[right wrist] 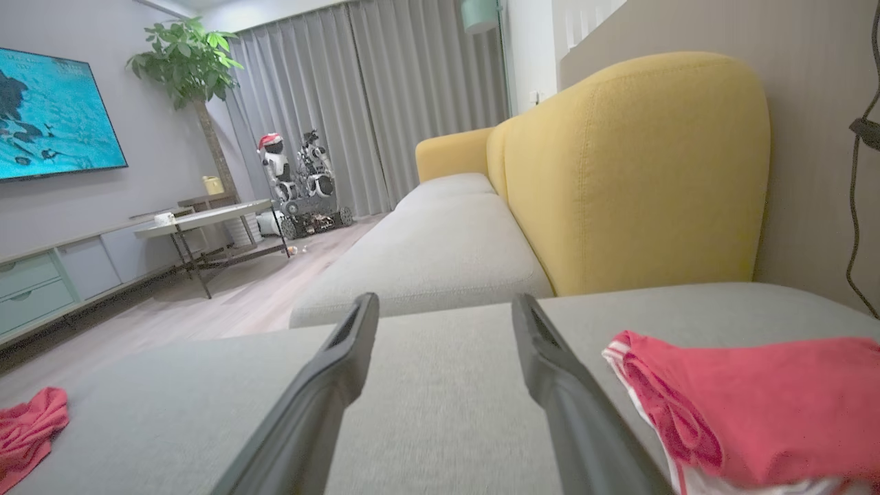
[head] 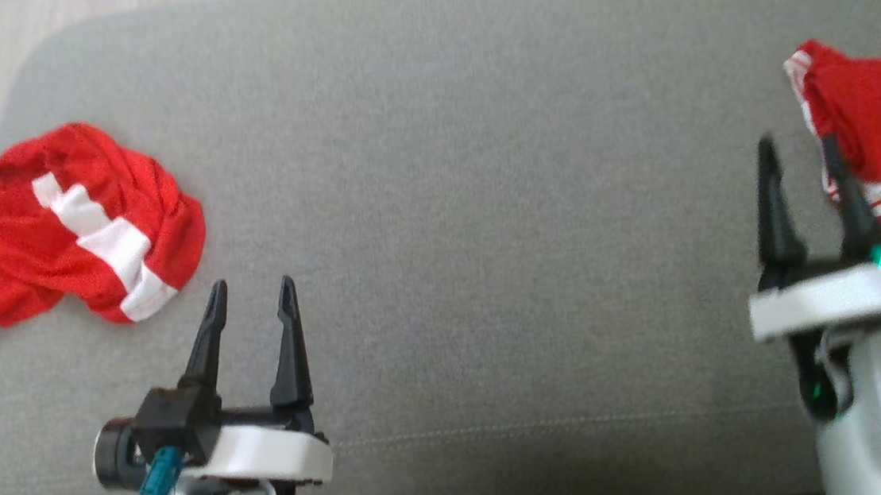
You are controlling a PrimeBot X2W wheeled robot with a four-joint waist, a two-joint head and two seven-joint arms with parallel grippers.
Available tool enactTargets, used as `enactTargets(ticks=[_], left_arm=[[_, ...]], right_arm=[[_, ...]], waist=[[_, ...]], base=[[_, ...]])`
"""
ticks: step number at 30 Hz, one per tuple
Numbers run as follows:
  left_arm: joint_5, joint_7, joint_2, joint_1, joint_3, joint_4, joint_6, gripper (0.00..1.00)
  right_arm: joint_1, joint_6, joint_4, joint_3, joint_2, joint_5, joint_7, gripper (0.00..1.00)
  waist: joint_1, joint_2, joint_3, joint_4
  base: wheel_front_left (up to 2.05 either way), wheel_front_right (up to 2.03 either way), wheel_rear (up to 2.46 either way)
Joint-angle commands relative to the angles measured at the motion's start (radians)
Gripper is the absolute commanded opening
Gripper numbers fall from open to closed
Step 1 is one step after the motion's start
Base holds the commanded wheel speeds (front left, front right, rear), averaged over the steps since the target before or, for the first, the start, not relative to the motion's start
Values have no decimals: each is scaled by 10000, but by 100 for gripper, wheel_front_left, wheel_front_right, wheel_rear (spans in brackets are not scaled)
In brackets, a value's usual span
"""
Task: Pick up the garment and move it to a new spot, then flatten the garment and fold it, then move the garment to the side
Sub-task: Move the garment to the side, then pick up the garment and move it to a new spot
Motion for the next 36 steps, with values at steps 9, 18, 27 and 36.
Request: enactTargets(ticks=[9, 18, 27, 36], left_arm=[[385, -51, -4, 775, 650, -290, -186, 100], [684, -51, -5, 1232, 779, -29, -222, 100], [887, -51, -5, 1309, 808, 118, -220, 100], [951, -51, -5, 1165, 813, 116, -151, 100]], right_arm=[[1995, 33, -1348, 896, 322, -347, -109, 100], [2939, 33, -1864, 1053, 553, -424, -110, 100], [3150, 33, -2010, 1029, 596, -530, -110, 100], [3227, 33, -1990, 1239, 601, -474, -110, 100]], waist=[[0, -1, -1386, -188], [0, -1, -1554, -432], [0, -1, -1520, -406], [0, -1, -1452, 348]], base=[[0, 0, 0], [0, 0, 0], [0, 0, 0], [0, 0, 0]])
